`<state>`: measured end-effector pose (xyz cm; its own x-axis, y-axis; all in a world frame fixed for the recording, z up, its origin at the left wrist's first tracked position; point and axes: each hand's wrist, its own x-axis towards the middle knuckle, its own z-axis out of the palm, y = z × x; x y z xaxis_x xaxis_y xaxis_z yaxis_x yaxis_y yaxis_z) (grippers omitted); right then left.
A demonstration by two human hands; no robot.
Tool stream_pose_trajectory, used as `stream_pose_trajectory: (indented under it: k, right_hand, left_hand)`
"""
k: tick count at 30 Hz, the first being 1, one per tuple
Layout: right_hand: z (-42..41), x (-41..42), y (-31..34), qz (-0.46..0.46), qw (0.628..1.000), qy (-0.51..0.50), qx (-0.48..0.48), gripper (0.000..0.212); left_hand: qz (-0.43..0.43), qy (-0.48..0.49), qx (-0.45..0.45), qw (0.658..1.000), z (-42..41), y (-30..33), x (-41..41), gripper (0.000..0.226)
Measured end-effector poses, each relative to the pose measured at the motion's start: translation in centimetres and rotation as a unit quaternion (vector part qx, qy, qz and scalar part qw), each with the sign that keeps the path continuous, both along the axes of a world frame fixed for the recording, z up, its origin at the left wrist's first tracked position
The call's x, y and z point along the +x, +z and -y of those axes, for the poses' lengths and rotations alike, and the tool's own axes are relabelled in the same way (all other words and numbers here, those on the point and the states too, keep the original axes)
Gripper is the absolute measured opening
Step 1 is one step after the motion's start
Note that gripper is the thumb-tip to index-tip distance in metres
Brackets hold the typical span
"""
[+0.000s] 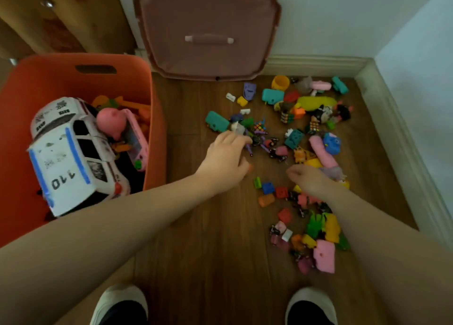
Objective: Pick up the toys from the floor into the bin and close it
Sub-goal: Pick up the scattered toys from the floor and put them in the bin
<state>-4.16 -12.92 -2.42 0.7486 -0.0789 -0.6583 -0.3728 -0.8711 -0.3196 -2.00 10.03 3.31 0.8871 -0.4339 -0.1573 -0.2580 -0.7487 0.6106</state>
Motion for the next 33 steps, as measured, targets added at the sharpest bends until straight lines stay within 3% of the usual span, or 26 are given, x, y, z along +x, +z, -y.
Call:
stream_pose_trajectory:
  k: [2, 4, 6, 9, 13, 17, 21, 33]
  right_hand:
    - [1.1, -0.8, -1.3, -0.02, 1.0, 0.013, 0.009, 0.038]
    - [1.6, -1.8, -2.7, -0.034, 0.998, 0.049, 0.028, 0.055]
    - [0.9, -2.6, -3.9, -0.036, 0.993, 0.104, 0.035, 0.071]
    - [-0.6, -3.5, -5.9, -0.023, 0.987, 0.158, 0.016, 0.083]
    - [-1.5, -3.0, -8.3, -0.001, 0.99, 0.139, 0.0, 0.087]
    - [-0.9, -2.1, -8.9, 0.01, 0.989, 0.15, -0.007, 0.073]
    - [-0.3, -1.7, -9.1, 0.035, 0.98, 0.194, -0.023, 0.068]
    - [0.4, -2.2, -10.1, 0.067, 0.983, 0.166, 0.039, 0.056]
  left_hand:
    - [-0.043, -0.084, 0.119, 0.988, 1.3, -2.1, -0.7, 0.049]
    - [-0.076, -0.153, 0.246, 0.954, 2.7, -4.2, -0.9, 0.055]
    - [-0.135, -0.139, 0.31, 0.931, 3.3, -5.9, -0.8, 0.06]
    - [-0.214, -0.049, 0.272, 0.937, 4.5, -8.0, -0.3, 0.058]
    - [-0.222, 0.017, 0.249, 0.942, 5.8, -10.7, -0.2, 0.063]
    - [-0.169, -0.016, 0.282, 0.944, 7.0, -12.5, -0.1, 0.073]
    - [-0.173, -0.025, 0.277, 0.945, 7.8, -13.6, -0.2, 0.076]
    - [-0.144, 0.002, 0.322, 0.936, 10.9, -15.0, -0.4, 0.053]
